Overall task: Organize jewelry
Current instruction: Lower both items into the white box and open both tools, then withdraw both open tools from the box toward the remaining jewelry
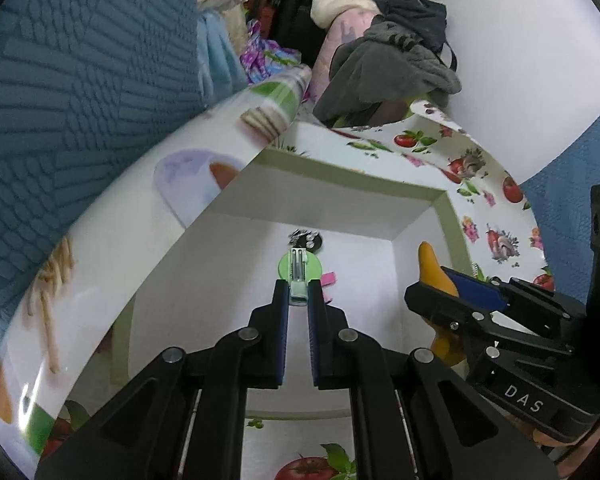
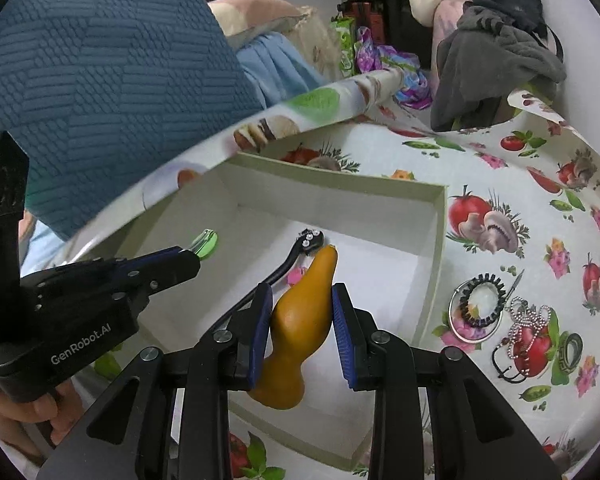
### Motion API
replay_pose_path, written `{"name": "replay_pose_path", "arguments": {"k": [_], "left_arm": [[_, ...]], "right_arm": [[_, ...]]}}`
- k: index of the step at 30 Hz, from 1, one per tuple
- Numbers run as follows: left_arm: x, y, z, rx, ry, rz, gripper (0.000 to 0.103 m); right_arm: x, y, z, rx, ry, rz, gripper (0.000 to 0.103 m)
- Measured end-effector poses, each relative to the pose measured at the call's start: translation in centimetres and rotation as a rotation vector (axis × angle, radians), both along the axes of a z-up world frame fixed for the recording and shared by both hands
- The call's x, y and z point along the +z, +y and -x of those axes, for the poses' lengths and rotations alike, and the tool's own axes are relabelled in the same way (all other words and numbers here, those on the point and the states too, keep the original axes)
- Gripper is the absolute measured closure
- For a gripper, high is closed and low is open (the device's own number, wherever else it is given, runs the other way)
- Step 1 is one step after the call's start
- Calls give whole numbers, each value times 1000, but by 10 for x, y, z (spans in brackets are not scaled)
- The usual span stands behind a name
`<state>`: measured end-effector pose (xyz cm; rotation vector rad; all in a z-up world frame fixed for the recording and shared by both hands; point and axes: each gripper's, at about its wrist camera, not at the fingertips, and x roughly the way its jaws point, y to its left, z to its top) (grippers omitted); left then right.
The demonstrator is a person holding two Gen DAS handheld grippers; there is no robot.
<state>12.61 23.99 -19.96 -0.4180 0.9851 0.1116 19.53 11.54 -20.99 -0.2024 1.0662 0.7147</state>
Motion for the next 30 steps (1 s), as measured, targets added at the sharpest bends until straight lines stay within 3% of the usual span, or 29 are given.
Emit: {"name": "replay_pose_path", "arguments": {"k": [5, 8, 10, 12, 30], "left_arm": [[0, 0, -2, 0, 7, 2, 93], [4, -1, -2, -2, 7, 7, 88], [10, -1, -1, 5, 0, 10, 65], [20, -3, 3, 20, -24, -1, 53], [132, -47, 35, 43, -247, -79, 52]], "right_arm": [[-4, 1, -1, 3, 14, 12, 75], [-1, 0, -2, 4, 21, 6, 75], [4, -3, -2, 3, 19, -2, 75], [12, -6, -3, -1, 13, -13, 75], [131, -63, 26, 9, -196, -136, 74]]}}
